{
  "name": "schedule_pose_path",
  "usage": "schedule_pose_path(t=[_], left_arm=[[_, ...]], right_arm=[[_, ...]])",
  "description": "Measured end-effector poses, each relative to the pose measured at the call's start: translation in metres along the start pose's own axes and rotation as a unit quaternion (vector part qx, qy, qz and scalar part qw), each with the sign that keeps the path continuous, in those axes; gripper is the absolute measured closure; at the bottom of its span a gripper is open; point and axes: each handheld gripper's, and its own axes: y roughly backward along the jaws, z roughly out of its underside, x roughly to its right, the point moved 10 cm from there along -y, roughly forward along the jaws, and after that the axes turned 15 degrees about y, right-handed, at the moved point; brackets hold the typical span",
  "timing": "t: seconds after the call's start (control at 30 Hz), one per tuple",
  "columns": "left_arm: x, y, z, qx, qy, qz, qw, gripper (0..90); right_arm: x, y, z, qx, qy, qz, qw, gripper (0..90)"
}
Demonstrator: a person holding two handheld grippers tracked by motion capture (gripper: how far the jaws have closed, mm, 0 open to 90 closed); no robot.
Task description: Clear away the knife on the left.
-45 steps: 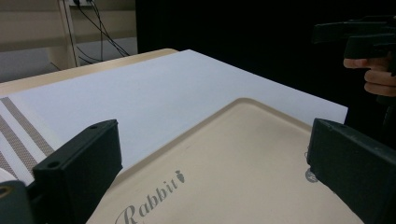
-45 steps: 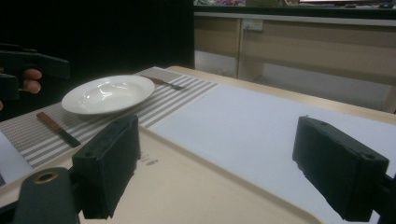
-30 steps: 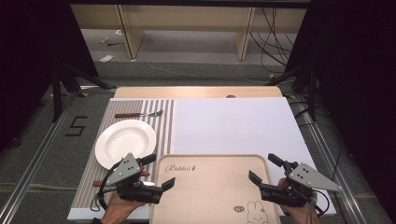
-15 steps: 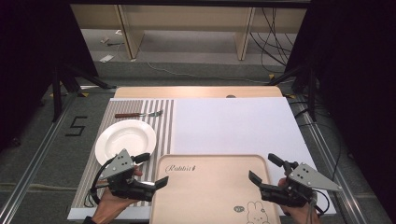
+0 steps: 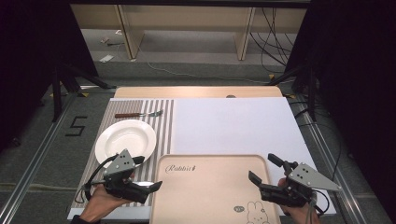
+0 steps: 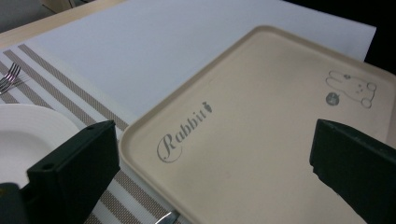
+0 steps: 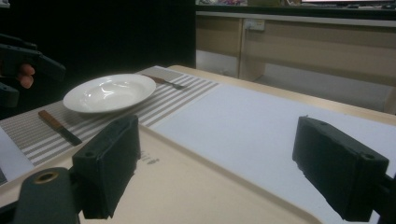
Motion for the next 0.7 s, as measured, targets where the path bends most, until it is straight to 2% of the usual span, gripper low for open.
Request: schedule_pose_path(t=[0.17,0.27,0.37,0.53,0.6,0.7], left_arm=[[-0.009,0.003,0.006,-0.026,-0.015,-0.019,0.9994,1.9],[-0.015,0.006,0.009,-0.048,-0.009,-0.021,0.9986,3.2],[-0.019,0.011,0.009,-0.052,-0.010,-0.027,0.9982,5.6],[-0.031,0.020,0.011,-0.068,-0.015,-0.048,0.9964,6.0],[-0.038,0.023,0.016,-0.085,-0.017,-0.059,0.9944,6.2],[-0.048,0.028,0.024,-0.119,-0.020,-0.070,0.9902,6.7]], right_arm=[[0.000,0.000,0.000,0.000,0.002,-0.001,1.0000,16.2],[0.000,0.000,0.000,0.001,0.001,-0.001,1.0000,16.2],[0.000,0.000,0.000,0.001,0.000,-0.002,1.0000,16.3],[-0.001,0.000,0.000,0.001,0.001,-0.003,1.0000,16.3],[-0.001,0.000,0.000,0.001,0.001,-0.003,1.0000,16.3],[-0.001,0.000,0.000,0.001,0.001,-0.004,1.0000,16.3]])
